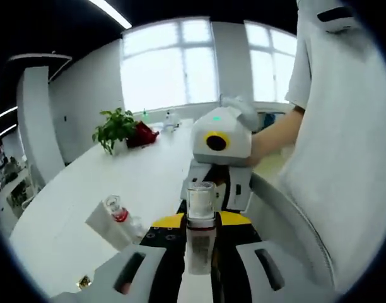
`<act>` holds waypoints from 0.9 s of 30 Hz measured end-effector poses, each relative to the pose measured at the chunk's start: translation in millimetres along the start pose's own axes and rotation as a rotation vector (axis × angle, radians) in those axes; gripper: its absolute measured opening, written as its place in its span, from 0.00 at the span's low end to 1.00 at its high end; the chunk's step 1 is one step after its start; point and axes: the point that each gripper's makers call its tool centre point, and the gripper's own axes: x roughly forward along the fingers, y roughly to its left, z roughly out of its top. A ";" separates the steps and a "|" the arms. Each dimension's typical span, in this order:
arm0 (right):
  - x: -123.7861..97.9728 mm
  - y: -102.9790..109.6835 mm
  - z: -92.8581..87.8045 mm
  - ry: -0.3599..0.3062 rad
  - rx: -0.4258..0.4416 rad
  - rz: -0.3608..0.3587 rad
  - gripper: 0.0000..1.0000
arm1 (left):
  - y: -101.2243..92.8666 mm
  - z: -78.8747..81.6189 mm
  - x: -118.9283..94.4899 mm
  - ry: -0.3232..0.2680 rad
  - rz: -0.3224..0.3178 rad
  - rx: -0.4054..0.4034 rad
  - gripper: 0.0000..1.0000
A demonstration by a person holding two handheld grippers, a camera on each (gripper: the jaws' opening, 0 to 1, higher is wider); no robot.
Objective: Arrange the skincare products in the storage area until every visible bottle or jar stands upright without overlapping.
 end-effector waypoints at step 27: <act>22.9 -16.0 -57.1 0.320 -0.163 0.103 0.22 | 11.6 -49.1 21.3 0.274 0.065 0.089 0.22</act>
